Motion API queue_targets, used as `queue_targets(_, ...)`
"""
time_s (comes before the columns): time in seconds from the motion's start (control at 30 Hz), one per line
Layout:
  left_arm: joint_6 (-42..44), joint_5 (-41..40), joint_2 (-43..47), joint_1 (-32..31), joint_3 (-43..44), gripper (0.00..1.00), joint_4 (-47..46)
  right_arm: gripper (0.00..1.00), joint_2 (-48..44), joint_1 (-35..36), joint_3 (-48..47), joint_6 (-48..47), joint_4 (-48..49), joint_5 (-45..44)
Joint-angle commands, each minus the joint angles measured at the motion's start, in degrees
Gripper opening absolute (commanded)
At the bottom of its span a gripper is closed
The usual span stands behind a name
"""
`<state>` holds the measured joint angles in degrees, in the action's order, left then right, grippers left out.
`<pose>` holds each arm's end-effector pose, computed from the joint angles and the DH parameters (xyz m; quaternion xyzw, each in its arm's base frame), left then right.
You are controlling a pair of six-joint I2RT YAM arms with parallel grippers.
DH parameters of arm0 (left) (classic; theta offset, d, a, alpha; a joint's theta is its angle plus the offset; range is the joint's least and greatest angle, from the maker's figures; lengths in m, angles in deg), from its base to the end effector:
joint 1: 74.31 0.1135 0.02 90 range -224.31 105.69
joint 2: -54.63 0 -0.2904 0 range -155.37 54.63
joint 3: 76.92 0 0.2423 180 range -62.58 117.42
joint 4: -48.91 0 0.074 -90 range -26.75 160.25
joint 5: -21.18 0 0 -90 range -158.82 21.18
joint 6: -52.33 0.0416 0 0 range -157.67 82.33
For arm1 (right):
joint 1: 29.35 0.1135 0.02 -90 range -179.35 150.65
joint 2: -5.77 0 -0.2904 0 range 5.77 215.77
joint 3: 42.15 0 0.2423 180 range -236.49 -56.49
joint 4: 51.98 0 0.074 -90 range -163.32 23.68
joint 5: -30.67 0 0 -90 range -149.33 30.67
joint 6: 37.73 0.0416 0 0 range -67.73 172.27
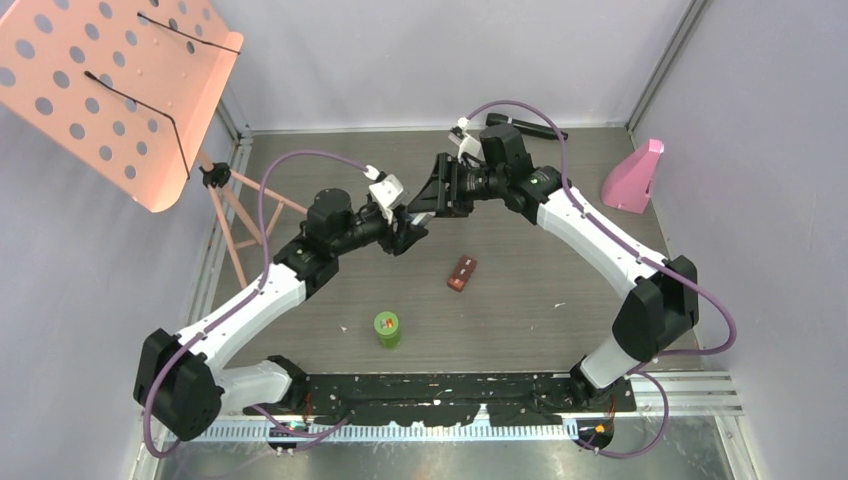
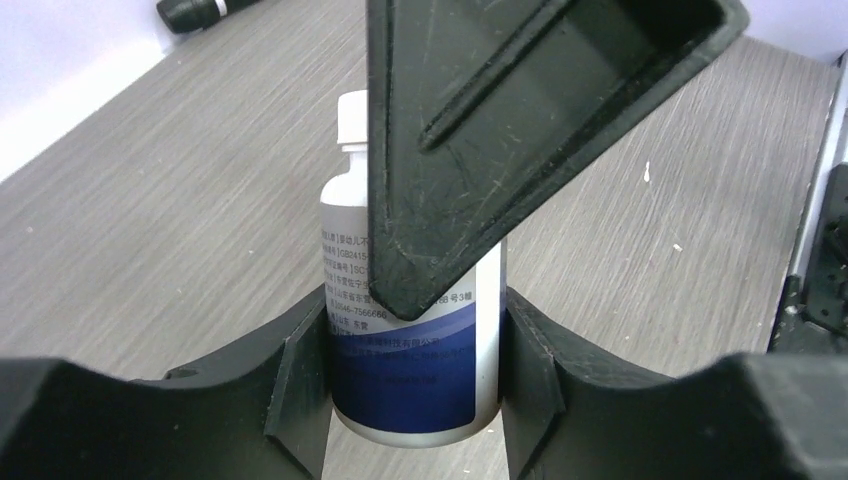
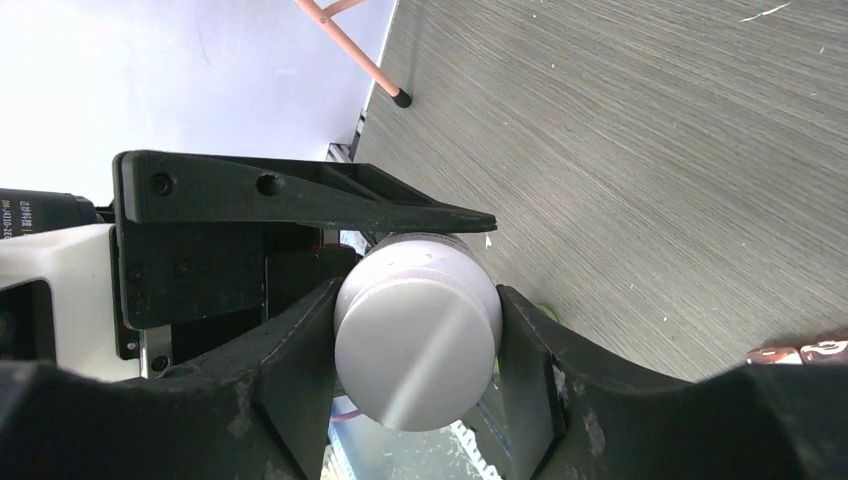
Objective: Sort the pills into containers
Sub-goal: Unscrew the lid of the pill bottle.
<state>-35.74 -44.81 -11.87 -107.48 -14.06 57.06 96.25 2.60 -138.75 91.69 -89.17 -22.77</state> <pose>0.2047 -0.1540 0.3415 0.3540 0.6841 -0.3216 0.5507 0.2884 0.2091 0.3743 -0.1001 0.8350 0.4943 0.2201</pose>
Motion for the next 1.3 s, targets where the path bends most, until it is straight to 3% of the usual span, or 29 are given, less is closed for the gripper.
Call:
queue_targets(0.0,2.3,1.1,-1.2,0.9,2.8,0.17,-2.2,0.44,-0.4,0.0,-3.2,-0.7,-1.2,-1.2)
queue_targets(0.07,3.8,2.2,-2.1,1.2,4.5,0.00,0.8,0.65,-0.8,0.0,-3.3,-1.9,-1.2,-1.8)
queue_targets(0.13,5.6,2.6,-2.7,1.3,5.4,0.00,2.6,0.94,-1.7,-0.5,-3.3,-3.7,-1.4,-2.7)
queue_targets(0.2,7.7,2.5,-2.8,1.4,5.2,0.00,3.3,0.99,-2.8,-1.7,-2.9,-4.6,-1.4,-3.6)
queue_targets(0.3,10.6,2.4,-2.4,1.4,4.8,0.00,4.3,0.99,-4.4,-4.7,-1.9,-3.7,-1.3,-2.4)
queue_targets(0.47,14.2,4.2,-2.3,1.4,4.4,0.00,5.2,0.77,-4.1,-6.7,-2.2,-3.7,-2.8,3.6)
queue_targets(0.6,14.7,5.5,-2.4,1.4,4.5,0.00,5.1,0.70,-2.8,-6.7,-2.0,-3.9,-4.2,5.9)
queue_targets(0.8,13.8,5.6,-2.5,1.3,4.6,0.00,4.9,0.78,-1.9,-6.7,-1.4,-2.3,-2.9,9.5)
queue_targets(0.87,13.4,5.5,-2.4,1.4,4.6,0.00,4.6,0.75,-1.7,-6.7,-0.7,-1.4,-1.8,10.5)
queue_targets(0.9,13.2,5.5,-2.3,1.4,4.6,0.00,4.4,0.67,-1.5,-6.7,-0.1,-0.9,-1.3,11.3)
queue_targets(0.97,12.7,6.1,-2.1,1.4,4.4,0.00,3.9,0.62,-1.2,-6.6,0.6,-0.1,0.0,12.2)
queue_targets(1.27,10.2,7.4,-2.1,1.4,3.9,0.00,2.1,0.61,-0.8,-6.6,2.3,-1.1,0.9,12.2)
